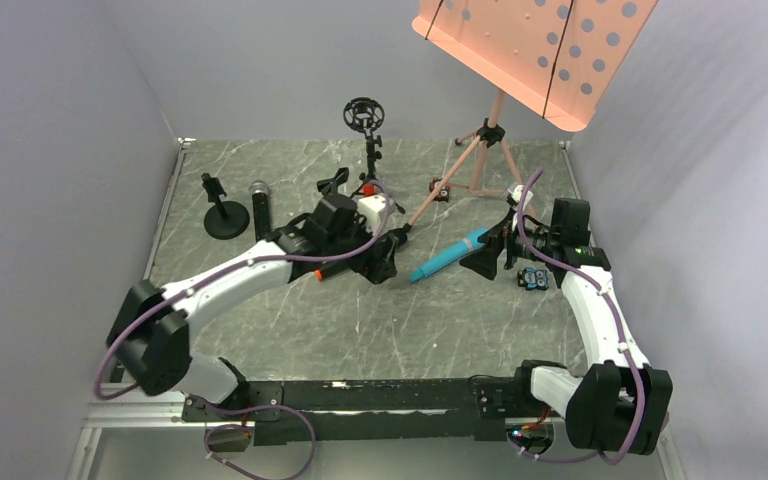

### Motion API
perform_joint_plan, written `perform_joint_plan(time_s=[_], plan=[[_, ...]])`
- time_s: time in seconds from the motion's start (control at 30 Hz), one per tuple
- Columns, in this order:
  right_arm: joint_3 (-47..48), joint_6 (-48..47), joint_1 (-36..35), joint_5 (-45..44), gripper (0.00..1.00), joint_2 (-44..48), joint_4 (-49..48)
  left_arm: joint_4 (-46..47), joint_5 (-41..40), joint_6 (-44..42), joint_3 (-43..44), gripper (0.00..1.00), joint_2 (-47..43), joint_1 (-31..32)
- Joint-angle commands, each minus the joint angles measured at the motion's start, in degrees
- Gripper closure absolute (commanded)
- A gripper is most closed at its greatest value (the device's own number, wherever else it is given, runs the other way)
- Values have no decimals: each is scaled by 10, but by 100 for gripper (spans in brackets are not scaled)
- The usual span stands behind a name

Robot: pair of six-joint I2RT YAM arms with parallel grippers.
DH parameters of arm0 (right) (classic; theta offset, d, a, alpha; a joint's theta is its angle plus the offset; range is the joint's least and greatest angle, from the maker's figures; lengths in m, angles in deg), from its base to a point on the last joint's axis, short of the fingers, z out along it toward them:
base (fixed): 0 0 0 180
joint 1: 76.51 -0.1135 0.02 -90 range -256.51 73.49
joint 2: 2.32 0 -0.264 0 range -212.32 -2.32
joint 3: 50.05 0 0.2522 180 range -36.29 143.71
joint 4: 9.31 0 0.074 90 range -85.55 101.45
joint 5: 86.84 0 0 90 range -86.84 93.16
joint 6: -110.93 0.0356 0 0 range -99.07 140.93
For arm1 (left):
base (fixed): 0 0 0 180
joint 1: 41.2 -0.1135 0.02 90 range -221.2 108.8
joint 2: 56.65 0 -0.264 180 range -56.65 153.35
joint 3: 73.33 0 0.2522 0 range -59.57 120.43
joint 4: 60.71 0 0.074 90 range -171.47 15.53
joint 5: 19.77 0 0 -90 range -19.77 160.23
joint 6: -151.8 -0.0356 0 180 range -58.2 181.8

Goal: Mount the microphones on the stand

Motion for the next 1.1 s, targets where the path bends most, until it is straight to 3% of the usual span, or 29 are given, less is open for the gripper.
perform_joint_plan(time_s=[0.0, 0.4, 0.57, 0.87, 1.07], plan=[[9, 13, 4, 5, 0, -3, -28, 41, 5, -19, 90, 4, 76, 36], [7, 81, 53, -31, 0, -6, -63, 4, -3, -60, 283, 5, 309, 76], [6, 89, 65, -28, 0, -5, -68, -36, -33, -68, 365, 12, 387, 84], [7, 90, 70, -21, 0, -12, -68, -54, -61, -58, 403, 19, 449, 100], [7, 90, 72, -16, 0, -11, -68, -41, -90, -62, 379, 17, 423, 103]])
